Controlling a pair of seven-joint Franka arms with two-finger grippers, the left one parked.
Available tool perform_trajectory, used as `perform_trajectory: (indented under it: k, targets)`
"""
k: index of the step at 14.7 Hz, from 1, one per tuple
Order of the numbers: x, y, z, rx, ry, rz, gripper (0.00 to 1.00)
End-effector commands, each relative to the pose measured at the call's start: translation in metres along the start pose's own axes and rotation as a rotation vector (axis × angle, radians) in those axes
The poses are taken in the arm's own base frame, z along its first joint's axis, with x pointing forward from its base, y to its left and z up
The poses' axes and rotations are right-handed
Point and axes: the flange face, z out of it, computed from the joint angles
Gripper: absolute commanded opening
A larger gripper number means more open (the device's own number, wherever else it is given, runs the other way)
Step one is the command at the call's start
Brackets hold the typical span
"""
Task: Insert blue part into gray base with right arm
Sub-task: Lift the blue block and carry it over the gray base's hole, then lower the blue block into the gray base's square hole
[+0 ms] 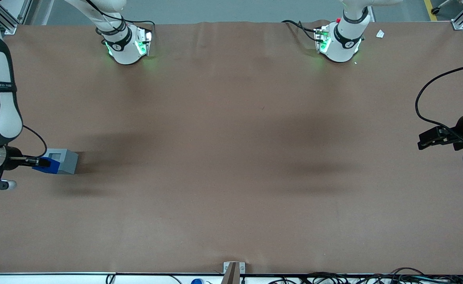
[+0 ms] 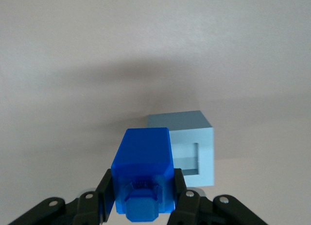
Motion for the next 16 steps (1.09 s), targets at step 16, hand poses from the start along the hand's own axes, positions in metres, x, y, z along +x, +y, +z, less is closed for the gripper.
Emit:
perform_trajectory:
  k: [16]
  targets:
    - [-0.012, 0.026, 0.027, -0.025, -0.086, -0.055, 0.17]
